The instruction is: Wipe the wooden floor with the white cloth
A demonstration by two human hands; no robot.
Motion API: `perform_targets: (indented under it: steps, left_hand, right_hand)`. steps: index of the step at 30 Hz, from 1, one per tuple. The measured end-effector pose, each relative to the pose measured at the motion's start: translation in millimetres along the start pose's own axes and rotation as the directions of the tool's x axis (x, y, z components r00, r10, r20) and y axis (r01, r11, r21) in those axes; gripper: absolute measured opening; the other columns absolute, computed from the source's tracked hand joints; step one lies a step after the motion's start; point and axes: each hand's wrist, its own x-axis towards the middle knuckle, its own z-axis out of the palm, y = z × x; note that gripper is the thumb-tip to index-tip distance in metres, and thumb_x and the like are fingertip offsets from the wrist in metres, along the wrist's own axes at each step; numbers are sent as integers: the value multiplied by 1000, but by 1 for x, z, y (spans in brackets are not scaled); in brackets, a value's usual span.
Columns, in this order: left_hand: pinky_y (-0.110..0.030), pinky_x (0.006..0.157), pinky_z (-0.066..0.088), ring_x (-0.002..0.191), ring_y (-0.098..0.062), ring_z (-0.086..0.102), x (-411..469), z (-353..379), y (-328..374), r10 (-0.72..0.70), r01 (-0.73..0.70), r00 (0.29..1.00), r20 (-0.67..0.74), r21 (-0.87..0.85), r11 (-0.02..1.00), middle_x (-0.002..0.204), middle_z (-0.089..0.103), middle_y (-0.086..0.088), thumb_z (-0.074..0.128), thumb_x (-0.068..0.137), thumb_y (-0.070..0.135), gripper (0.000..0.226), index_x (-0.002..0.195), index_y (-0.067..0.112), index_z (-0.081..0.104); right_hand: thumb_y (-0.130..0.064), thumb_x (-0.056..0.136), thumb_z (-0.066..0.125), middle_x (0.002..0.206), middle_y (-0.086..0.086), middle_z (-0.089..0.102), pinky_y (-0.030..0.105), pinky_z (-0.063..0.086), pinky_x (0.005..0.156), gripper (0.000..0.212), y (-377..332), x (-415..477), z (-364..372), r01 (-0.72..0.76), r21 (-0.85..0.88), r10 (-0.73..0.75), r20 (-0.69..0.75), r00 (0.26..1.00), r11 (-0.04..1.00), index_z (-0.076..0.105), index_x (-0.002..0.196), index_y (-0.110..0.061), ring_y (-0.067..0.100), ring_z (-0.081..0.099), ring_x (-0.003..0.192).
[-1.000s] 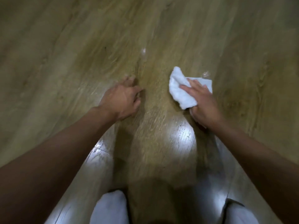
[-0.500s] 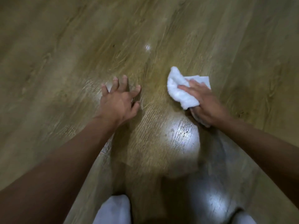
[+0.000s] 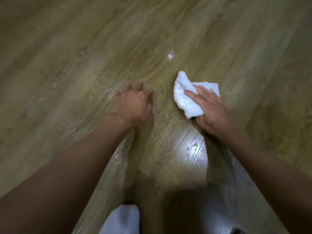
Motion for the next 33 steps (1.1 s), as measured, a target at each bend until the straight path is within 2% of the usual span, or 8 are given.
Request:
perform_targets:
  steps: [6, 10, 15, 21, 24, 27, 30, 33]
  left_hand:
    - [-64, 104, 28, 137, -41, 23, -7, 12, -3, -54, 52, 998, 28, 44, 998, 157, 18, -3, 39, 92, 32, 53, 143, 39, 27]
    - [-52, 91, 48, 119, -37, 53, -13, 2, -23, -68, 58, 991, -115, -87, 994, 142, 46, -7, 33, 91, 35, 43, 130, 31, 51]
    - [-52, 87, 50, 122, -37, 48, -20, 4, -36, -110, 112, 992, -56, 32, 993, 139, 41, -12, 35, 95, 33, 43, 138, 34, 38]
    - [-48, 78, 51, 104, -34, 56, -18, -1, -45, -80, 80, 994, -71, -12, 997, 119, 51, -9, 39, 91, 32, 37, 127, 30, 47]
    - [-51, 84, 50, 107, -37, 55, -26, -1, -48, -141, 132, 984, -111, -91, 987, 121, 52, -13, 30, 85, 37, 44, 120, 22, 53]
    - [-52, 97, 42, 120, -40, 43, -35, 6, -55, -246, 240, 964, -101, -68, 968, 133, 45, -19, 30, 92, 36, 46, 135, 31, 44]
    - [-57, 100, 36, 122, -43, 38, -33, 9, -57, -228, 227, 972, -48, -35, 973, 135, 40, -22, 37, 95, 31, 44, 139, 32, 37]
    - [-62, 96, 39, 120, -47, 41, -30, 3, -51, -236, 235, 972, -5, -33, 971, 132, 41, -26, 39, 94, 27, 43, 137, 28, 39]
  right_hand:
    - [-11, 88, 45, 158, 11, 15, 53, 3, 116, 62, -31, 103, 13, -178, -16, 175, -96, 980, 984, 28, 148, -17, 31, 10, 146]
    - [-14, 83, 52, 158, 6, 21, 48, 3, 118, 68, -54, 90, 32, 85, -44, -88, -68, 994, 995, 31, 147, -19, 27, 15, 146]
    - [-6, 79, 60, 153, 9, 32, 47, 13, 118, 67, -18, 46, 23, 387, -16, -385, 69, 920, 922, 42, 142, -18, 27, 27, 143]
    - [-12, 86, 50, 157, 13, 18, 50, 1, 117, 66, -71, 110, 37, -68, -45, 63, -93, 994, 997, 26, 148, -16, 30, 12, 146]
    - [-13, 80, 54, 156, 14, 23, 49, 3, 118, 73, -94, 73, 49, 193, -22, -194, -52, 980, 981, 29, 148, -15, 31, 17, 145]
    - [-16, 77, 54, 152, 12, 33, 49, 15, 117, 67, -79, 16, 50, 455, 17, -455, 78, 887, 890, 40, 143, -15, 29, 29, 141]
    - [-23, 87, 56, 143, 15, 44, 51, 29, 110, 56, -50, 28, 42, 235, 93, -240, 53, 969, 968, 42, 141, -14, 28, 45, 130]
    - [-9, 86, 49, 157, 15, 19, 48, 4, 117, 67, -52, 79, 37, -113, 0, 112, -113, 987, 994, 25, 149, -15, 29, 15, 146]
